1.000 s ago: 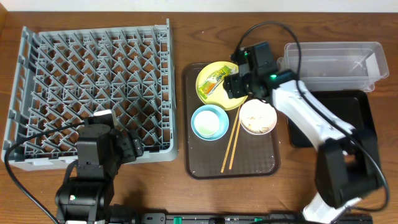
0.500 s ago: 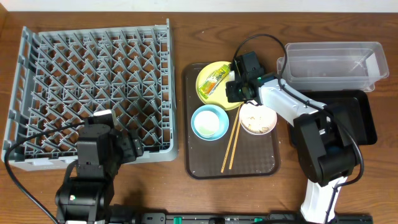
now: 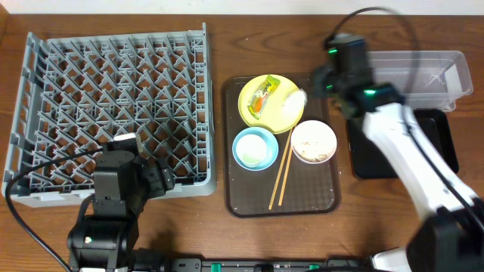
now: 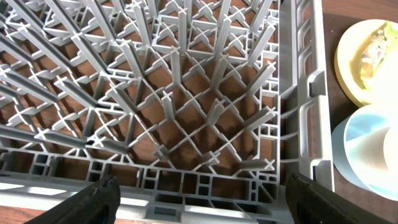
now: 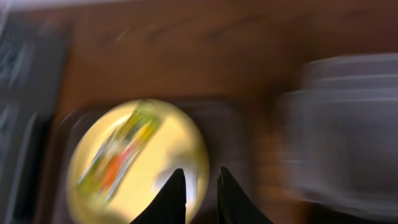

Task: Sort waste into correct bins and load items into the dishwasher rack
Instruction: 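Carry the tissue with right gripper and drop it into the clear bin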

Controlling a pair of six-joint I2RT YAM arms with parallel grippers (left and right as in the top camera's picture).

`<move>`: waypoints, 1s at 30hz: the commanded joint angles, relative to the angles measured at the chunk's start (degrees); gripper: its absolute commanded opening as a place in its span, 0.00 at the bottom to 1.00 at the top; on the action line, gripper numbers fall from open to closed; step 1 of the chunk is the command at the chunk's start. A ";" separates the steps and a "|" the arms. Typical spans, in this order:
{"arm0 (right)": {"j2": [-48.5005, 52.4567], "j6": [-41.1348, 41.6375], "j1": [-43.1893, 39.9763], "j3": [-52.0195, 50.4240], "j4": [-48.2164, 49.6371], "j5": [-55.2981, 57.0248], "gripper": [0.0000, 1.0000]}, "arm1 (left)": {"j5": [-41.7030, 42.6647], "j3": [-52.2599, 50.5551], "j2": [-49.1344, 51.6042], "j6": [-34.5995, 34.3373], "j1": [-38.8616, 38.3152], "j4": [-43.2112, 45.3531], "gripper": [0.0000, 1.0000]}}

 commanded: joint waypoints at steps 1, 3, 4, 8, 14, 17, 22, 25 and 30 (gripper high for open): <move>-1.40 4.85 -5.18 0.24 -2.34 10.97 0.16 | -0.28 1.42 -0.15 -0.76 -0.13 0.07 0.86; -1.20 5.75 -8.87 0.20 -3.56 10.49 0.16 | -0.28 1.42 -0.15 -0.76 -0.13 0.07 0.86; -0.92 6.40 -9.97 0.17 -4.07 10.43 0.17 | -0.28 1.42 -0.15 -0.76 -0.13 0.07 0.86; 1.36 7.39 -13.94 0.15 -5.44 9.03 0.17 | -0.28 1.42 -0.15 -0.76 -0.13 0.07 0.86; 1.66 2.03 -14.82 0.17 -1.81 -8.07 0.22 | -0.28 1.42 -0.15 -0.76 -0.13 0.07 0.86; 1.66 -6.32 -13.25 0.17 0.28 -22.36 0.42 | -0.28 1.42 -0.15 -0.76 -0.13 0.07 0.86; 2.27 -11.10 -8.02 0.13 -4.44 -21.03 0.50 | -0.28 1.42 -0.15 -0.76 -0.13 0.07 0.86; 4.22 -14.49 -3.82 0.13 -6.01 -18.51 0.55 | -0.28 1.42 -0.15 -0.76 -0.13 0.04 0.86; 9.55 -15.41 1.57 0.13 -7.21 -15.10 0.64 | -0.28 1.42 -0.15 -0.76 -0.13 -0.02 0.86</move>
